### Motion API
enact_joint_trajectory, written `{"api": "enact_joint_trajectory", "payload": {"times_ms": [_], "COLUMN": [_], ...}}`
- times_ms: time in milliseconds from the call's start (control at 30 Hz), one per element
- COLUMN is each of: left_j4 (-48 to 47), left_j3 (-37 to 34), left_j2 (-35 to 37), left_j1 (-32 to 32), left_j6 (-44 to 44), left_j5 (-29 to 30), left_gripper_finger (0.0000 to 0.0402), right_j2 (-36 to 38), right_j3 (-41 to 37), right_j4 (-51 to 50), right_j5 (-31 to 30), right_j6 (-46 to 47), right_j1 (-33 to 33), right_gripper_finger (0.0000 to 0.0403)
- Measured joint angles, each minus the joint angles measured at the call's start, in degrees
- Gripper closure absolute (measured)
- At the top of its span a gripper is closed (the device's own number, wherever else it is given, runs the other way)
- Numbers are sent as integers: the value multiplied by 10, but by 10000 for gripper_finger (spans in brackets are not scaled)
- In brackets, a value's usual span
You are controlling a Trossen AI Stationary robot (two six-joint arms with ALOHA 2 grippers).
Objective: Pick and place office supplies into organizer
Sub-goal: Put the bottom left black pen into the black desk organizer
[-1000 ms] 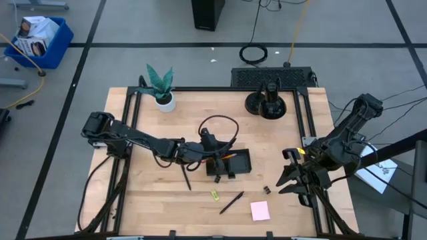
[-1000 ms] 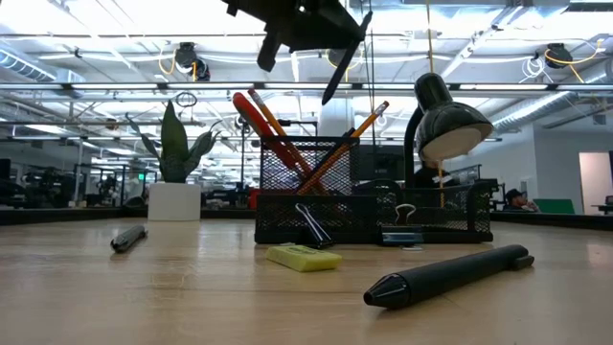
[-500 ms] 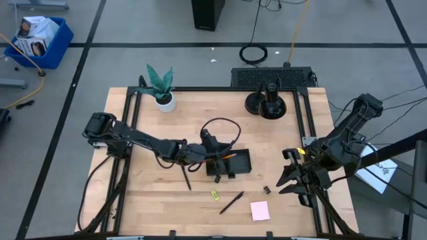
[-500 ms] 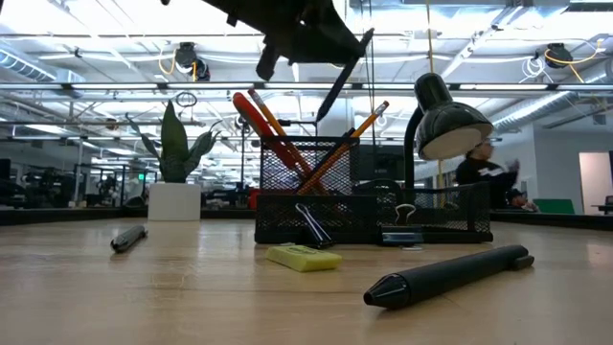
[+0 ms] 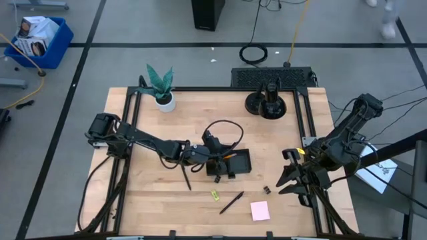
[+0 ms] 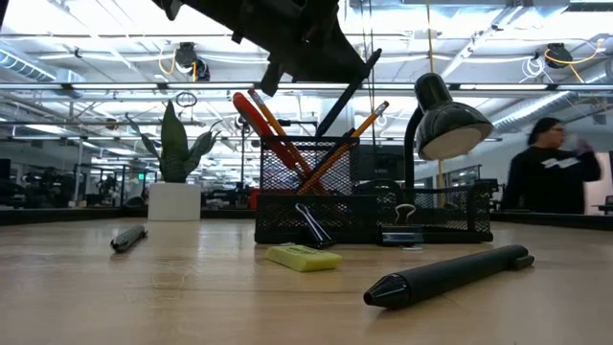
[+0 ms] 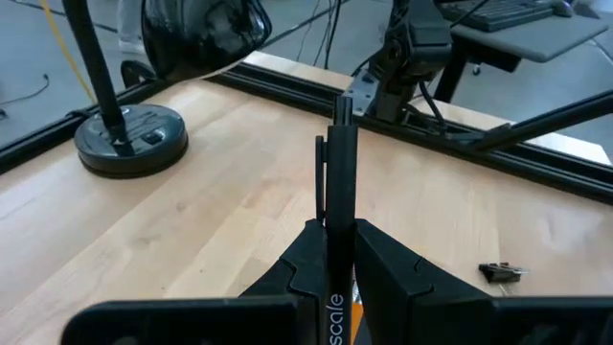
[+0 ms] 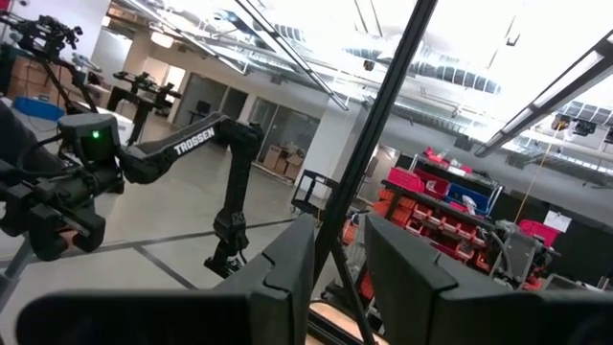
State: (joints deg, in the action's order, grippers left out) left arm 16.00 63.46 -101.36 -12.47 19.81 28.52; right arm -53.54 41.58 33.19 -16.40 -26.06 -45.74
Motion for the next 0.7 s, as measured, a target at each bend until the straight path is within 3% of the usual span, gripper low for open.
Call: {"api": "enact_joint_trajectory", "payload": {"times_ms": [700], "left_j4": [-43], "left_j3": [0], "left_j2": [0], "left_j1": [0], "left_j6": [6], "left_j5": [-1], "left_gripper_finger": [355], "right_j2": [0], "right_j3": [0], "right_j4": [0], "right_j5": [0], "right_j6": [-1], "right_j1": [0], "right_gripper_finger": [314]}}
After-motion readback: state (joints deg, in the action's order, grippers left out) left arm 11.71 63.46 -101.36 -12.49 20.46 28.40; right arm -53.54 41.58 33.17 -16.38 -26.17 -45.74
